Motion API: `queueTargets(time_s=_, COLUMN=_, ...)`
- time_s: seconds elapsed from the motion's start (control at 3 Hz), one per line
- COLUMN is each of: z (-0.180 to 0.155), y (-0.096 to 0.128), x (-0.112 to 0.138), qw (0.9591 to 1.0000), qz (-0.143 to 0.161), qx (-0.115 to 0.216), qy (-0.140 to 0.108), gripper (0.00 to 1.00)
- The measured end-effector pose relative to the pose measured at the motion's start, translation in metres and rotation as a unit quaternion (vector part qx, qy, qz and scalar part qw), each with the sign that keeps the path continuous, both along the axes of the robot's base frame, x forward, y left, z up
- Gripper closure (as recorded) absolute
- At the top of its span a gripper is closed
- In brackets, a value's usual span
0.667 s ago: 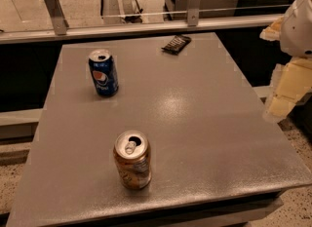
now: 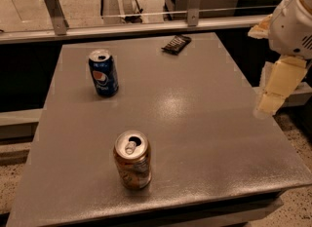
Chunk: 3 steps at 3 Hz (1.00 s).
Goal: Knock pepsi can over
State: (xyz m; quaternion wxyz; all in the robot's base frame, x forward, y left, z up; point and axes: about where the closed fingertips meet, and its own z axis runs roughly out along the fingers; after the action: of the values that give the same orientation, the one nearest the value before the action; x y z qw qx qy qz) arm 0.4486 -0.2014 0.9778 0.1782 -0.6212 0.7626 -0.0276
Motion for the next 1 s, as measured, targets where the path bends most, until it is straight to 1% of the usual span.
queueTargets(time_s=0.33, z=-0.019, y=0.061, x=0.029, qw=0.9959, qz=0.067, qx=0.060, qy=0.002, gripper=0.00)
queueTargets(time_s=0.67, z=-0.037, y=0.134, x=0.044, qw=0.9806, qz=0.140, qx=0.137, qy=0.006, gripper=0.00)
queueTargets(time_s=1.0, z=-0.040, y=0.212, x=0.048, qw=0.9541, qz=0.185, qx=0.234, qy=0.030, gripper=0.00)
